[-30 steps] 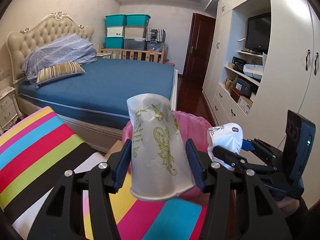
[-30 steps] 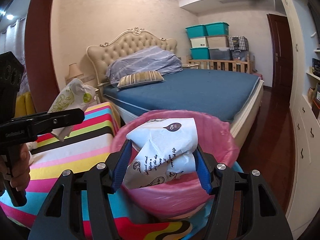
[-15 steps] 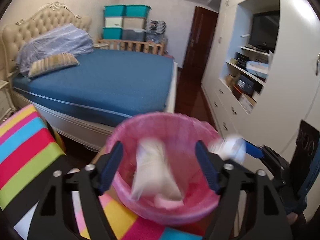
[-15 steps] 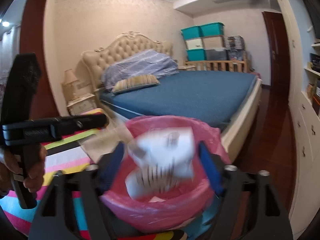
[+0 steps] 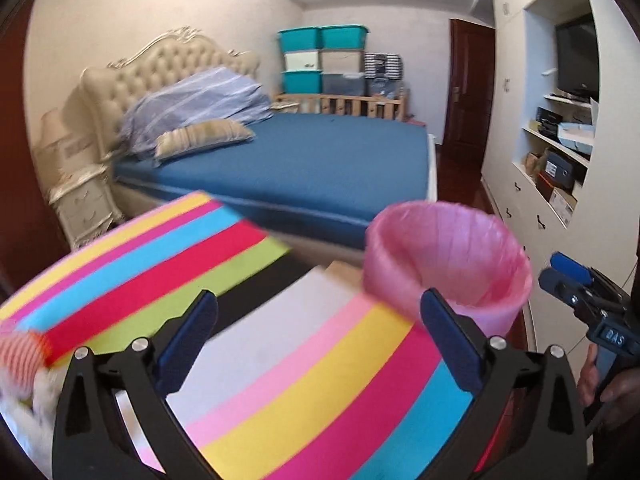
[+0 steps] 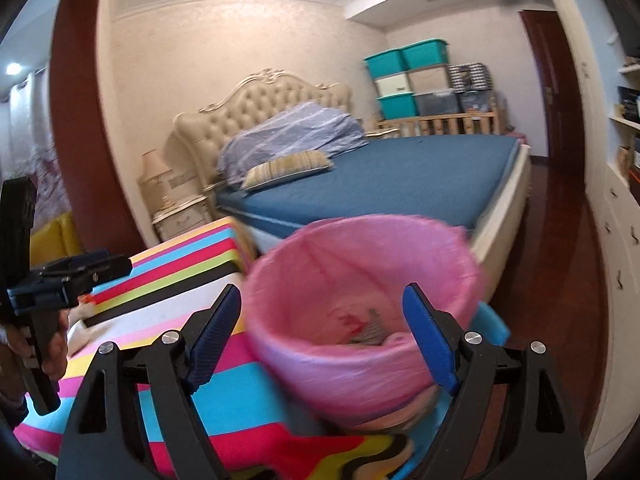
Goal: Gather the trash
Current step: 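Return both tools to the table toward the remaining trash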
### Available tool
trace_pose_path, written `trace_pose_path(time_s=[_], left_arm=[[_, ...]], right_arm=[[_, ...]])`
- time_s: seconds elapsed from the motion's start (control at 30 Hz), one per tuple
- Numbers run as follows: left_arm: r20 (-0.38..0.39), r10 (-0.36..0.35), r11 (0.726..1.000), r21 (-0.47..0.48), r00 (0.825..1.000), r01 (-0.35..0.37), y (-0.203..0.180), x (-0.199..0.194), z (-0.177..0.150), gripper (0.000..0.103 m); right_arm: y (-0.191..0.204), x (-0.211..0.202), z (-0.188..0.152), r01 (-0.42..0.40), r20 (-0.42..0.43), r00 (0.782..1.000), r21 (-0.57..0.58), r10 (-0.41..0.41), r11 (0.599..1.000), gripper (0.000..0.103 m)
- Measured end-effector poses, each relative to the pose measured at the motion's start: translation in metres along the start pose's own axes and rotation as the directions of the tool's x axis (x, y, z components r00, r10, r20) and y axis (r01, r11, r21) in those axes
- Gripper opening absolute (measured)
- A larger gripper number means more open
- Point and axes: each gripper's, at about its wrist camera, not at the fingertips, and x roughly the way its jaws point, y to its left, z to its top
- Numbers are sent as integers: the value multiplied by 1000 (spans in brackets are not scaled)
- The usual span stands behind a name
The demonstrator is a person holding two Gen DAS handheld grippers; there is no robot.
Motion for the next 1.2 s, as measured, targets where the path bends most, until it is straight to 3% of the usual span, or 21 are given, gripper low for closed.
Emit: trace_pose_path(time_s=[0.23, 0.43, 0.6, 0.77, 0.83, 1.0, 1.13, 1.2], left_arm=[[-2, 82, 987, -138, 997, -82, 66, -58, -43, 98], [39, 232, 957, -187, 972, -221, 120, -127, -82, 98], [36, 383, 904, -223, 923, -366, 164, -185, -118, 98], [-22, 474, 840, -289, 880, -459, 204, -217, -151, 98], [-54, 478, 825, -315, 877, -469, 217, -219, -160, 98], [-142, 424, 800, -405, 895, -443, 253, -212, -177, 98], [-179, 407, 817, -368, 896, -445, 257, -203, -177, 97], [-181, 409, 822, -352, 894, -447, 255, -195, -175, 86]], right_arm=[[72, 20, -7, -152, -70, 987, -70, 147, 986, 84], [143, 39, -20, -270, -154, 955, -114, 252, 956, 85], [204, 54, -30, -374, -230, 913, -142, 337, 916, 85], [259, 58, -44, -430, -297, 882, -190, 366, 882, 85], [275, 61, -49, -444, -319, 872, -199, 371, 874, 85], [302, 68, -61, -456, -363, 858, -218, 362, 863, 85], [311, 72, -67, -459, -390, 850, -224, 353, 860, 85], [317, 74, -68, -463, -401, 846, -228, 351, 856, 85]])
